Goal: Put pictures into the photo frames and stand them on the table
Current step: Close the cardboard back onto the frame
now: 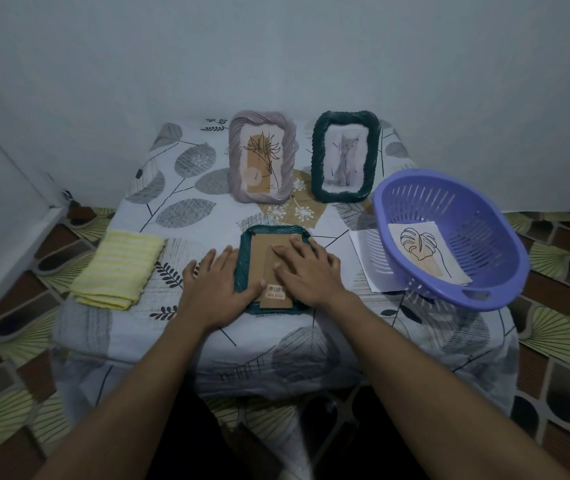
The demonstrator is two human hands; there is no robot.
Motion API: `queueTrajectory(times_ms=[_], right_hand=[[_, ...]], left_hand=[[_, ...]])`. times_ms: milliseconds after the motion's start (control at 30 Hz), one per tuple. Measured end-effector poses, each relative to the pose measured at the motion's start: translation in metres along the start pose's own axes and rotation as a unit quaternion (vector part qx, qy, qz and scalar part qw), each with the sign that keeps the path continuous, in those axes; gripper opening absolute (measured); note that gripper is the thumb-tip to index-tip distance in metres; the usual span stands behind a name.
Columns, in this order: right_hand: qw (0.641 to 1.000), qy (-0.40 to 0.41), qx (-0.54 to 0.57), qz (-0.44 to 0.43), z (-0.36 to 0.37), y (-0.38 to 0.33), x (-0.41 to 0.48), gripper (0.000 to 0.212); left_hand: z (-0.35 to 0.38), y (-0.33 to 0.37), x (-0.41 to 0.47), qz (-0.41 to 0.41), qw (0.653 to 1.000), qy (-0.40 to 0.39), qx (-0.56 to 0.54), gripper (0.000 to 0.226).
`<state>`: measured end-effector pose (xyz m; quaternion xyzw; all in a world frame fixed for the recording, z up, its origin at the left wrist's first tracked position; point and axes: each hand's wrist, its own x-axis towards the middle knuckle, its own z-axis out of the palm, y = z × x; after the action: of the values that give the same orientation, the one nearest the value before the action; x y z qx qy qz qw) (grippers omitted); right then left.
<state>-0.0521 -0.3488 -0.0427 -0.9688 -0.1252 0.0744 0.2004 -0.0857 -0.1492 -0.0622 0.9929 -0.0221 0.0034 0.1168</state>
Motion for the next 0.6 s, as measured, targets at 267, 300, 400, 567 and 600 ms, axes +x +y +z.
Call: queueTrajectory(times_ms=[267,300,400,567,600], right_hand=[[0.987,0.104,0.108,0.054,-0.008,0.004,0.015,0.042],[0.986,0.115,0.101,0.068,-0.007,0.005,0.015,0.043],[0.985,0.127,0.066,0.093,-0.001,0.007,0.014,0.048],[0.982,0.142,0.065,0.105,0.003,0.006,0.014,0.050],[0.981,0.143,0.066,0.109,0.003,0.006,0.014,0.051]], left_hand=[[0.001,-0.001,0.001,-0.004,1.000,0.008,0.006,0.104],[0.002,-0.001,0.001,-0.003,1.000,0.008,0.006,0.104],[0.003,-0.001,0.001,-0.003,1.000,0.008,0.004,0.105],[0.003,-0.001,0.001,-0.001,1.000,0.008,0.005,0.104],[0.003,-0.001,0.001,-0.001,1.000,0.008,0.005,0.104]])
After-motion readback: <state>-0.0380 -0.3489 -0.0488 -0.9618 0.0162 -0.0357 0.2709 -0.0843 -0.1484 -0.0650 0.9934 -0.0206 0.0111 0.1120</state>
